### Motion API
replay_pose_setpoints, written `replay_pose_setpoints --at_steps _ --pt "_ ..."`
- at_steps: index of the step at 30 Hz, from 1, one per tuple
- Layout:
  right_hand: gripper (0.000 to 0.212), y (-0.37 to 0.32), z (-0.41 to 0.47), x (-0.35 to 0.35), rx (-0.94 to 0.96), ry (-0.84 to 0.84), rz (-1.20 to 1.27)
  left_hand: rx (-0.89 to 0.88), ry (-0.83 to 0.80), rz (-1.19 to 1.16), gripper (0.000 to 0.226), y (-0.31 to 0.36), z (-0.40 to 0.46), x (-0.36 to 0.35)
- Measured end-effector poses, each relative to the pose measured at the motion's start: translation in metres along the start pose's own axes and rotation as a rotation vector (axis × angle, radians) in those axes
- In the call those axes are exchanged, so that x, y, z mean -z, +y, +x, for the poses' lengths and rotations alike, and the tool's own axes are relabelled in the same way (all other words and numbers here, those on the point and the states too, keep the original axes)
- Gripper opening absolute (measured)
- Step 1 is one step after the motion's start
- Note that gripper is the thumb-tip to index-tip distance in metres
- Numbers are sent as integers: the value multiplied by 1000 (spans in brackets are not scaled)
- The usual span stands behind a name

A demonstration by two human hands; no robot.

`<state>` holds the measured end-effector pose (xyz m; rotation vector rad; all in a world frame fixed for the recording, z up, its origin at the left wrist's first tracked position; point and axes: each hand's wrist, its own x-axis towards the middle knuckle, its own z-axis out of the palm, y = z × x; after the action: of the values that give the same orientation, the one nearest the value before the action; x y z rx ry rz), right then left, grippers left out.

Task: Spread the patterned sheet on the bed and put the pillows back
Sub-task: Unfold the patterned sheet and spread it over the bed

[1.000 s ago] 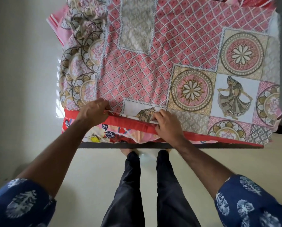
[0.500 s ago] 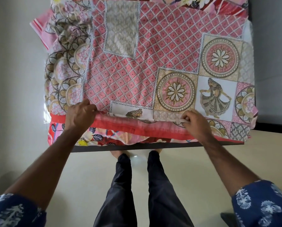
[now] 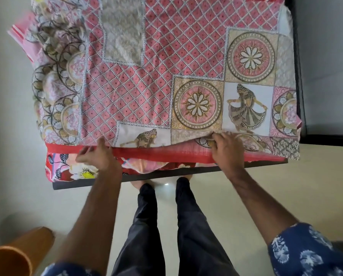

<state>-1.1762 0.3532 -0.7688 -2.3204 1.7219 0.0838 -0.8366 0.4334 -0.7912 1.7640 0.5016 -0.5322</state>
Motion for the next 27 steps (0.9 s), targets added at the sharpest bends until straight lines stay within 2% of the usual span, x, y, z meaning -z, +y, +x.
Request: replay_pose_setpoints --at_steps 1,3,5,6,8,10,11,13,16,19,22,24,27 --pt "22 -5 -7 -1 -107 -29 114 67 47 -97 63 -2 -3 0" --pt "23 -15 -19 -1 -478 -82 553 189 67 -287 66 -4 -6 -3" --pt "26 -14 -22 0 -877 -104 1066 263 -32 -385 56 -6 -9 -9" --pt "32 -11 -21 2 -1008 -105 1284 284 -103 -360 50 -7 -10 -12" --pt "56 2 -15 3 -1155 -110 1622 340 -246 -211 35 -6 -11 -17" --pt "77 20 -3 7 -1264 -110 1795 389 -340 -33 16 -5 -10 -22" --pt "79 28 5 9 -1308 -129 1819 398 -356 41 16 -5 -8 -24" --pt "66 39 17 9 -1351 -179 1793 408 -369 148 22 -4 -2 -27" --pt "38 50 23 3 -1308 -144 1738 394 -334 148 18 -4 14 -25" --pt "31 55 19 0 -1205 -90 1737 315 -276 16 13 -3 19 -24" --pt "28 59 14 11 -1120 -49 1735 251 -252 -87 19 5 0 -18" --pt "46 60 9 29 -1037 -31 1770 207 -261 -93 19 18 -19 -10" --pt "98 62 1 68 -884 -1 1789 122 -305 -80 21 47 -53 3"
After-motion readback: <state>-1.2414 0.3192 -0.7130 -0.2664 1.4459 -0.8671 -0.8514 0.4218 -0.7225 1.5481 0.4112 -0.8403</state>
